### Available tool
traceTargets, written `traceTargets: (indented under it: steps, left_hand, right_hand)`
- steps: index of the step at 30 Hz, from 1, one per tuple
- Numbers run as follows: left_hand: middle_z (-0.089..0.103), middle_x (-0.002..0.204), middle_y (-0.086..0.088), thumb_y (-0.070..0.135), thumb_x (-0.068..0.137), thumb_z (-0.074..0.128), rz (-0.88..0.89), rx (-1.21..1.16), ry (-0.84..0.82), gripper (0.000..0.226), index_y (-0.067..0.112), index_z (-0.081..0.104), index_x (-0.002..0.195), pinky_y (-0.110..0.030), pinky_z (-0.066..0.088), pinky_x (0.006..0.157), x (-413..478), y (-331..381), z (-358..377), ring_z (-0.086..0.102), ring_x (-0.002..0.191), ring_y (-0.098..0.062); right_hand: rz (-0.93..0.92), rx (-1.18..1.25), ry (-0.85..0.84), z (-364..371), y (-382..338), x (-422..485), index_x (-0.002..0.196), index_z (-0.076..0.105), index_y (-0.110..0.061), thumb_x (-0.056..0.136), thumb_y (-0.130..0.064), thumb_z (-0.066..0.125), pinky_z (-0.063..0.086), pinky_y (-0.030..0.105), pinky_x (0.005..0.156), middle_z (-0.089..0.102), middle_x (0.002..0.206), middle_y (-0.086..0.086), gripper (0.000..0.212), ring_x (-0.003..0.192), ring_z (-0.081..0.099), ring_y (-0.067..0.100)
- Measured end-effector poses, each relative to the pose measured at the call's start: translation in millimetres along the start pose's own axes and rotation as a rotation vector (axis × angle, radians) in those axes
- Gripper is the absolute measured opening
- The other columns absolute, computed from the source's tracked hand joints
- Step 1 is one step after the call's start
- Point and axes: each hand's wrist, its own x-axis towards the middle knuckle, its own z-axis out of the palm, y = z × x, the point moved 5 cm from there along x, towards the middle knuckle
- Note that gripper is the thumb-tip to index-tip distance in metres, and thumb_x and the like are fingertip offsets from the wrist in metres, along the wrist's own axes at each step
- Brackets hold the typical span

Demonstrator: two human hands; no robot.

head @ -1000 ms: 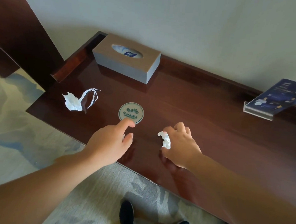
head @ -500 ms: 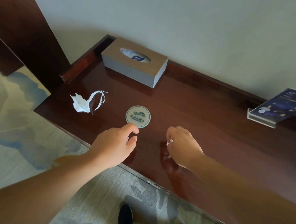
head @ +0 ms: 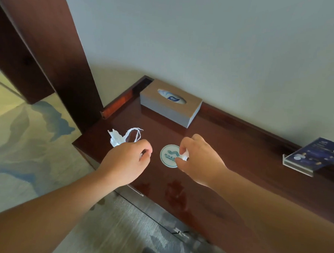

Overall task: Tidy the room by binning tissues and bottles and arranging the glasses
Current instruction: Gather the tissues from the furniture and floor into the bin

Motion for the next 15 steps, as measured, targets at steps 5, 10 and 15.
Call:
traceTargets:
  steps: [5, 10, 15]
  left_hand:
    - [0.056, 0.077, 0.013, 0.016, 0.095, 0.047, -0.067, 0.008, 0.041, 0.021, 0.025, 0.061, 0.107, -0.023, 0.039, 0.055, 1.6, -7.5, -12.4, 0.057, 0.065, -0.010]
    - [0.058, 0.096, 0.004, 0.003, 0.089, 0.049, -0.115, 0.004, 0.090, 0.025, 0.020, 0.062, 0.102, -0.035, 0.050, 0.072, 3.6, -11.2, -22.1, 0.062, 0.079, -0.022]
    - [0.050, 0.104, 0.005, 0.005, 0.090, 0.050, -0.196, 0.073, 0.109, 0.028, 0.024, 0.055, 0.109, -0.039, 0.053, 0.073, 9.7, -17.2, -24.7, 0.060, 0.081, -0.021]
  right_hand:
    - [-0.065, 0.011, -0.020, -9.4, -11.1, 12.8, 0.096, 0.053, -0.025, 0.094, -0.015, 0.052, 0.055, 0.033, 0.075, 0.043, 0.099, -0.004, 0.011, 0.089, 0.058, 0.019]
    - [-0.158, 0.035, -0.067, -14.9, -17.4, 25.3, 0.094, 0.050, -0.029, 0.092, -0.006, 0.049, 0.055, 0.031, 0.079, 0.039, 0.105, -0.008, 0.022, 0.095, 0.055, 0.016]
    - [-0.201, 0.062, -0.107, -14.9, -15.0, 38.1, 0.106, 0.056, -0.023, 0.094, -0.007, 0.046, 0.052, 0.027, 0.080, 0.041, 0.110, -0.007, 0.022, 0.100, 0.055, 0.016]
